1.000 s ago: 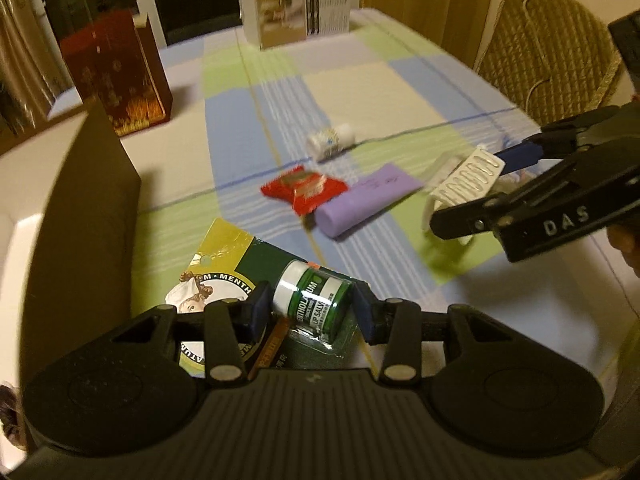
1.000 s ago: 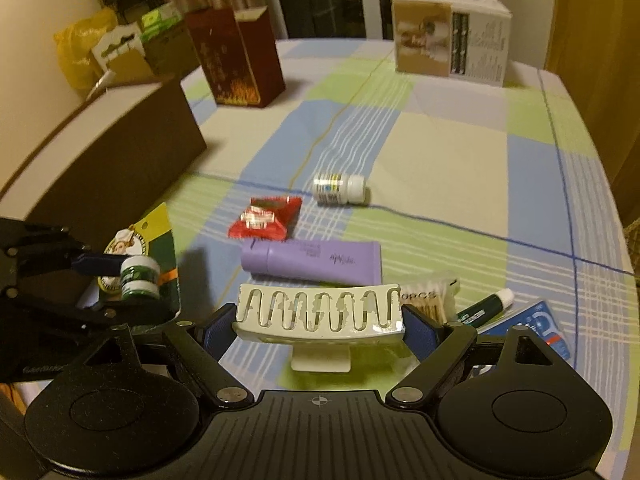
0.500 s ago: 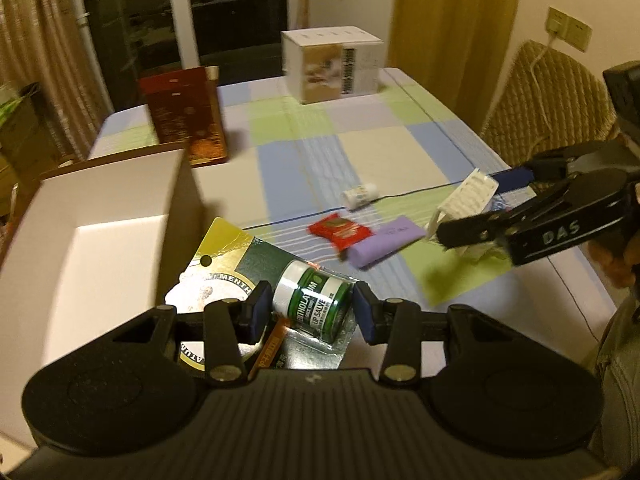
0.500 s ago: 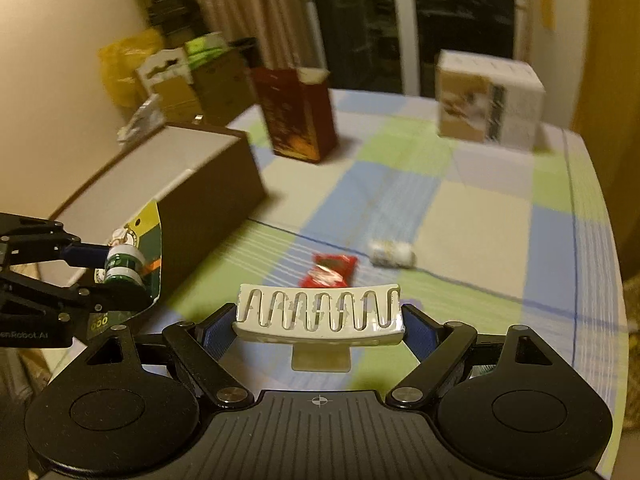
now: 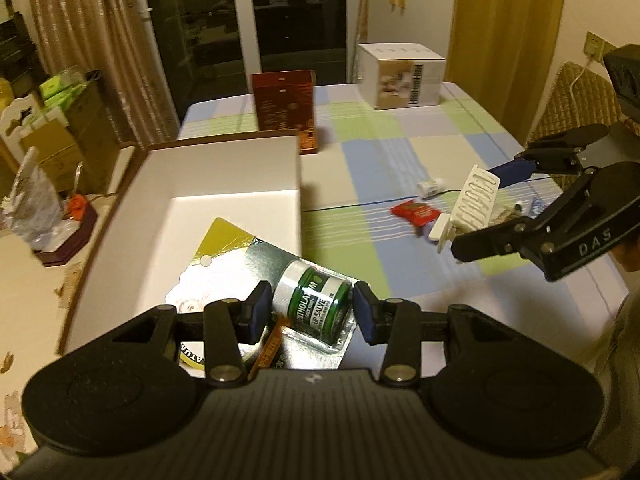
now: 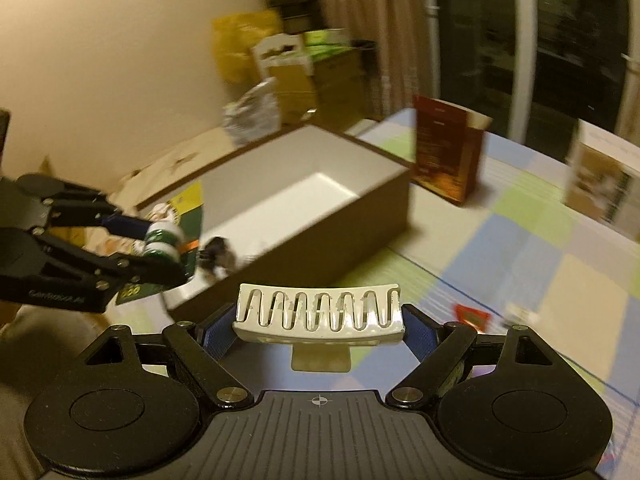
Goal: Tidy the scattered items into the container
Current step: 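Carry green card with left tool into the box while right tool releases the clip inside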
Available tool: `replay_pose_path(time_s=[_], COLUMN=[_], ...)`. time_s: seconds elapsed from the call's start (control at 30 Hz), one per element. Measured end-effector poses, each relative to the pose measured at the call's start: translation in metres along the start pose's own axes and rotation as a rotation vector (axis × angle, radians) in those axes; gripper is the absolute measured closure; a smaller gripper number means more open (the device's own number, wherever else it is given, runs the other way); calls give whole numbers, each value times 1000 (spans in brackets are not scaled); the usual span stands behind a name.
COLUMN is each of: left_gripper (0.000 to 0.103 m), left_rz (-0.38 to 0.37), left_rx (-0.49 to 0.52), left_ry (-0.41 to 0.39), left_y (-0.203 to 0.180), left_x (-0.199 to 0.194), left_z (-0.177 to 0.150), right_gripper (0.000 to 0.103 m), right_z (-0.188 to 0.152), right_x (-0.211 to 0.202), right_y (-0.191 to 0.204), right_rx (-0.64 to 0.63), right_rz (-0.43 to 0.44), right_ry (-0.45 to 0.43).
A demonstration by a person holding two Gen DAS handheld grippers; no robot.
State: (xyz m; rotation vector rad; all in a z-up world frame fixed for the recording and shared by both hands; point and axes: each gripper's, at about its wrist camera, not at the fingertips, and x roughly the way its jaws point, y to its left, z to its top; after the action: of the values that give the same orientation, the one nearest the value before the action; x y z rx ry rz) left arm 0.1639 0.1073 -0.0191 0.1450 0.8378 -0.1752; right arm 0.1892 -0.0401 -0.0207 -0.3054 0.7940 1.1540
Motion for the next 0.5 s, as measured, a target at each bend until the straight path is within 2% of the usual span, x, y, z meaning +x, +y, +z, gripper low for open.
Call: replay_pose_path(time_s=[0.17,0.5], left_gripper=[64,64], left_rz=[41,83], left_rx=[-10,91], left_ry=[-12,-30], left_y=[31,80], left_x=[-8,6], left_z=[0,15], right_gripper=[15,15], right_z=[24,81], right_x=[25,81], right_y=[21,39], right_rx=[-56,-141], right_rz=[52,120], right_ry=[-12,-51])
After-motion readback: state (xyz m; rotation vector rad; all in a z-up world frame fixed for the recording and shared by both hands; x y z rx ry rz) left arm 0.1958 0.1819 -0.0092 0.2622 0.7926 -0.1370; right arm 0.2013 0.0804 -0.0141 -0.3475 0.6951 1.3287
